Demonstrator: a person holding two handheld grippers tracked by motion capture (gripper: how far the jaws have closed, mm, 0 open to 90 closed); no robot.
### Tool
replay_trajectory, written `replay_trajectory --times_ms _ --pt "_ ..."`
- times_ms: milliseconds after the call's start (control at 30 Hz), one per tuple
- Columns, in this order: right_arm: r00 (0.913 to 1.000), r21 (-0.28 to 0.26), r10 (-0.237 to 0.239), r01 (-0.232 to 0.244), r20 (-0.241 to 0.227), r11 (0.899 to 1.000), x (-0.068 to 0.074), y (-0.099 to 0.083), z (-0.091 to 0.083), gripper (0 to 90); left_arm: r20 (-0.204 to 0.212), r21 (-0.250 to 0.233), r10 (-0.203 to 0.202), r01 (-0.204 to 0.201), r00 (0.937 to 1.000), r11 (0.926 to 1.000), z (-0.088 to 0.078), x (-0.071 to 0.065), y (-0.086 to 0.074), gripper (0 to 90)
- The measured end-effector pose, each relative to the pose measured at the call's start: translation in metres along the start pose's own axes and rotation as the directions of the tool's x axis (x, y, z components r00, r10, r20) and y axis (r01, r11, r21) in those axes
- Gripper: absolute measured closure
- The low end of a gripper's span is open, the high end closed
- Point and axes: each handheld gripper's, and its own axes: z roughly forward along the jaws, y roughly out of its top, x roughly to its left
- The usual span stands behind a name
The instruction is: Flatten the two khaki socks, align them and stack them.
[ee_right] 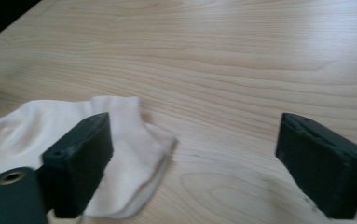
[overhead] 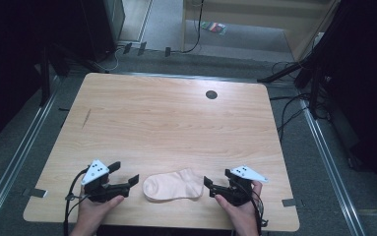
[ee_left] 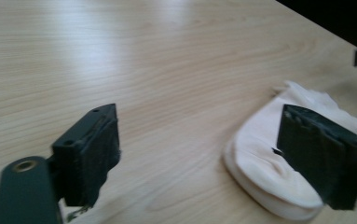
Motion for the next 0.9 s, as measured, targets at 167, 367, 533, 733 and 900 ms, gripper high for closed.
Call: replay_trajectory --times_ms 167,367,533,733,900 --pt "0.9977 -0.004 -0.027 0.027 0.062 1.0 -0.019 -0.003 -0.007 0.0 0.0 0.002 -0.023 0.023 0.9997 0.9997 -0.012 0.021 -0.006 0.0" --pt "0.9903 -0.016 -0.044 0.047 0.132 0.999 -0.044 -0.009 -0.016 0.0 -0.059 0.014 -0.015 0.016 0.9981 0.9998 -0.03 0.041 -0.016 0.0" --pt "0.9872 -0.028 -0.041 0.046 0.154 0.999 -0.066 -0.016 -0.03 0.0 -0.138 0.01 0.003 -0.002 0.9905 1.0 -0.05 0.06 -0.024 0.0" --pt "0.9816 -0.041 -0.012 0.02 0.191 0.999 -0.091 -0.024 -0.049 0.0 -0.227 -0.008 -0.029 0.028 0.9734 0.9996 -0.068 0.085 -0.027 0.0" --pt "0.9734 -0.06 0.002 0.012 0.229 0.998 -0.106 -0.027 -0.06 0.0 -0.275 -0.024 -0.051 0.046 0.9601 0.9986 -0.071 0.1 -0.027 0.0"
